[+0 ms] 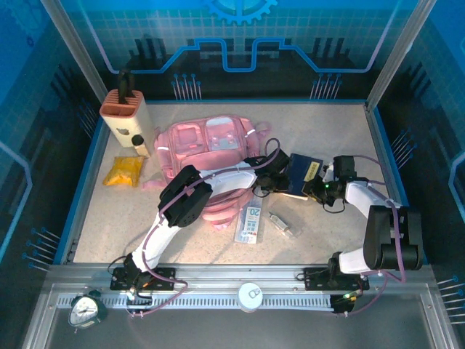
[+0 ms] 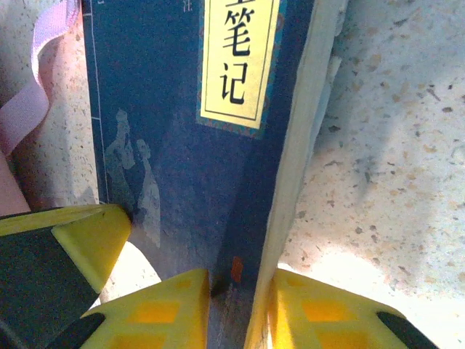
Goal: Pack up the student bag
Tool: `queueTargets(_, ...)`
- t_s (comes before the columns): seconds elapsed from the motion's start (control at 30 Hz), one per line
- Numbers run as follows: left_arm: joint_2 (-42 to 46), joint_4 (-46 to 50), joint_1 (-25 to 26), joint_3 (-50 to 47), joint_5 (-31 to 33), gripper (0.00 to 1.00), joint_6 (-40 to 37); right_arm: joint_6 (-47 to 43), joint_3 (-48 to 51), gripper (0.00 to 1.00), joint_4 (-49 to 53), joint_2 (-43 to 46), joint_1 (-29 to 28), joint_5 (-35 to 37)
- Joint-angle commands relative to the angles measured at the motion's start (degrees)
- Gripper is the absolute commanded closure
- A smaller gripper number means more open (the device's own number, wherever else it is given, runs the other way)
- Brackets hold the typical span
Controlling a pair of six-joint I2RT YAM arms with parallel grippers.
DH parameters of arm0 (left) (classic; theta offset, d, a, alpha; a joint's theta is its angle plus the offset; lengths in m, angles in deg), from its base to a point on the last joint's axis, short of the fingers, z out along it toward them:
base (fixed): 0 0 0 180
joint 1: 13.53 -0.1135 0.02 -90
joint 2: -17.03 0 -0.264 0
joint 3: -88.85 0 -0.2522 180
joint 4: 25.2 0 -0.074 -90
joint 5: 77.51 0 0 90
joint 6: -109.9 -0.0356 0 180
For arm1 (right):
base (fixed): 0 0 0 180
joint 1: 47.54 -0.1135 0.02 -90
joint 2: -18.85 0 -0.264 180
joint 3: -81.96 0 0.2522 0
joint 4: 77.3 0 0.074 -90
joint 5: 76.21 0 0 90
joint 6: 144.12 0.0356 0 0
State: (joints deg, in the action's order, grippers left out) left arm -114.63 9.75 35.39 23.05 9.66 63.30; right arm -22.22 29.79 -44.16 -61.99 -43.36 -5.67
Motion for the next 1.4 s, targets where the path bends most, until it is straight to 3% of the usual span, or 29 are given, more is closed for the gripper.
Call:
queueTargets(0.0,-0.27,1.86,0.38,-0.42,-0.25,0.88,-0.54,-1.14,-1.75,0.72,1.28,0.99,0.25,-0.38)
queueTargets(0.27,-0.32,2.01,0.38,-0.46,-0.16,0.88,-0.75,-1.58,-2.12,0.74,1.63,1.06,0.27,-0.49)
queueTargets(0.47,0.27,2.28,0.29,-0.25,0.09,0.88,-0.93,-1.23,-1.89,0.81,1.41,1.04,0.55,-1.68)
queueTargets(0.67,2.55,3.76,-0.71,1.03,0.39,0.8,-1.47,0.13,-1.44,0.89,0.31,2.85,1.33,-4.3)
queueTargets(0.93,14.87,-1.46,-3.2,-6.29,-1.4,0.45,0.54,0.88,-2.66,0.97,1.84,8.86,2.68,-7.68)
queueTargets(1.13,24.24,-11.97,-6.44,-18.77,-5.71,0.27,7.91,0.23,-6.05,1.0,5.81,12.75,2.67,-12.51)
queueTargets(1.37,29.73,-19.55,-9.96,-26.88,-8.52,0.09,15.12,1.47,-8.77,1.0,6.67,17.62,0.85,-17.94)
